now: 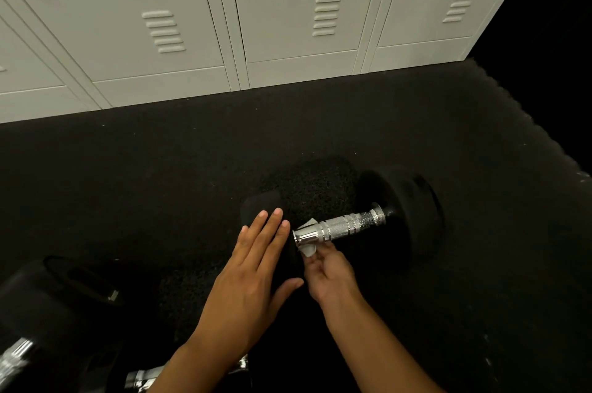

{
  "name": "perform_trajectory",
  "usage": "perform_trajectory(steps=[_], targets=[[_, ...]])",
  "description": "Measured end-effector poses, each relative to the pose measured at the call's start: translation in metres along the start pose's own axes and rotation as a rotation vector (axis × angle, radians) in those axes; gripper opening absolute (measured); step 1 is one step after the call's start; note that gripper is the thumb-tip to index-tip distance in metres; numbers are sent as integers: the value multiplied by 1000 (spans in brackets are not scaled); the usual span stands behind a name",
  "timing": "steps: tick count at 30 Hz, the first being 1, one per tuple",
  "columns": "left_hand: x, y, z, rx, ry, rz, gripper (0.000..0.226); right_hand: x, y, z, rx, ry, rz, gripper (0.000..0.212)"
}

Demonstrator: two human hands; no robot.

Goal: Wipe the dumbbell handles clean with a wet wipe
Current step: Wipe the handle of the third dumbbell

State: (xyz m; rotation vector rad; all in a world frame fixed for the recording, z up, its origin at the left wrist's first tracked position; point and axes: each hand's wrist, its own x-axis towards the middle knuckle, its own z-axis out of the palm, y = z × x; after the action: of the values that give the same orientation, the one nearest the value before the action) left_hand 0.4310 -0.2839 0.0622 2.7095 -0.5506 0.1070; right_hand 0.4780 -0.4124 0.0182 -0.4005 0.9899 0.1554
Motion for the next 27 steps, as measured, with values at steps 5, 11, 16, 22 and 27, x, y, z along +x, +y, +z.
perform_trajectory(steps=[5,11,16,22,27], targets=[[0,0,0,-12,8,3,71,-21,-4,-7,-56,52,-49,20],[-1,-1,-1,-9,-11,-12,72,-58,-17,-16,-457,24,-324,23],[0,0,-1,-18,-12,-12,72,-54,-33,-30,-1356,-181,-1179,30],[-1,-1,0,-7,-24,-17,72,-2,-19,-46,-1963,-344,-1518,44],[0,-1,-1,-6,-33,-20,72,4,-20,-15,-2023,-314,-1501,44]])
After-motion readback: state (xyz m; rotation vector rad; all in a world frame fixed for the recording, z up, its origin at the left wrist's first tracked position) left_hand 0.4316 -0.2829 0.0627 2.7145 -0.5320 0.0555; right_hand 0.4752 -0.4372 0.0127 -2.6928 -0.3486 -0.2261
